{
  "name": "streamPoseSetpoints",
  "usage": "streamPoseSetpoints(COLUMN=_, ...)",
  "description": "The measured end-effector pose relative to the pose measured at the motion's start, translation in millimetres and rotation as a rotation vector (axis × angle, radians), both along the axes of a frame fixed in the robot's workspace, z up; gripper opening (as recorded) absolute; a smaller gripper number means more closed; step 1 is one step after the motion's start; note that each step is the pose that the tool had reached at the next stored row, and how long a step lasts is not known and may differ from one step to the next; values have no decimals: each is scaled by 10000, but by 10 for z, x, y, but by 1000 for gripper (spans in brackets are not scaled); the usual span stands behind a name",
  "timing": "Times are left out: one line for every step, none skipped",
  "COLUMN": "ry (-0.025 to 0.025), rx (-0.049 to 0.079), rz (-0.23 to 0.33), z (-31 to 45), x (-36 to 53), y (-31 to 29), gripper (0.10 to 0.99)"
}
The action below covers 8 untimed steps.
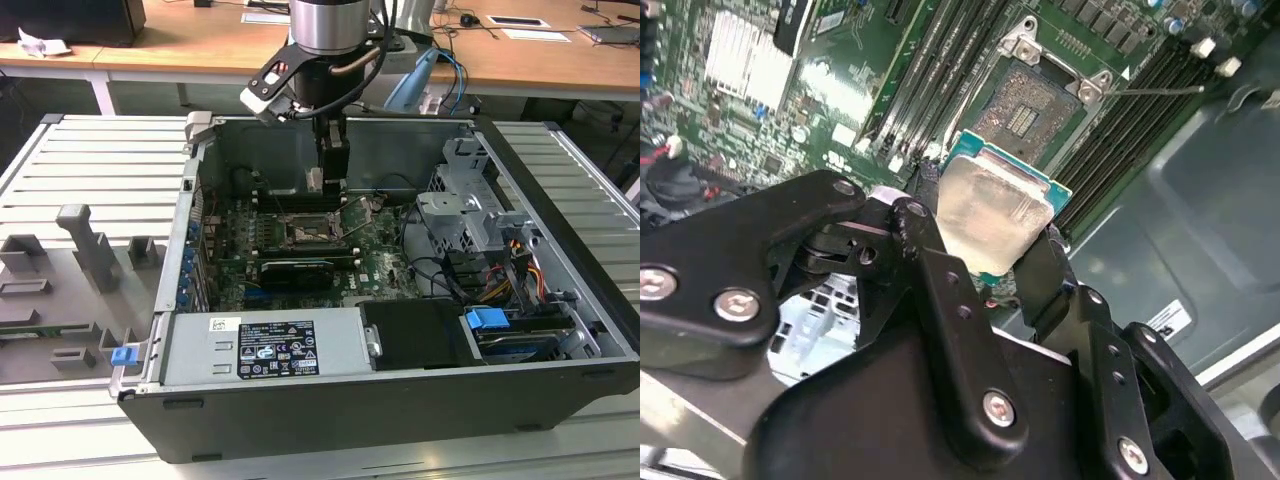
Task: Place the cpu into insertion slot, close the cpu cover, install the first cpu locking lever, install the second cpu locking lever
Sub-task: 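Place the cpu into insertion slot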
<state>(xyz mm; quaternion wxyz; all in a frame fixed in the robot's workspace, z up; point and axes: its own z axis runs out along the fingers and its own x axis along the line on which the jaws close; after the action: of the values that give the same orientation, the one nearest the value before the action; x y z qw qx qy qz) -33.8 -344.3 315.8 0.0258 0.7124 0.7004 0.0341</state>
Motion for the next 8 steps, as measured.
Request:
streamPoseSetpoints(ry=0, rx=0, rz=-143, z=-3, x=0, y=0, gripper=541)
streamPoseSetpoints(ry=1, rx=0, rz=-443, z=-8, x=0, y=0, gripper=541)
streamPoseSetpoints(ry=0, rx=0, rz=-656, z=-12, x=0, y=0, gripper=541)
streamPoseSetpoints(ry=0, rx=0, rz=-804, z=-14, x=0, y=0, gripper=541)
streamPoseSetpoints(ry=0, rx=1, rz=-941, z=-17, x=0, y=0, gripper=541)
streamPoseSetpoints(ry=0, rx=1, rz=-1140, z=-19, x=0, y=0, gripper=541)
streamPoseSetpoints(ry=0, rx=1, rz=-1292, z=-21, x=0, y=0, gripper=541)
streamPoseSetpoints(ry=0, rx=0, rz=-1434, z=-22, x=0, y=0, gripper=541)
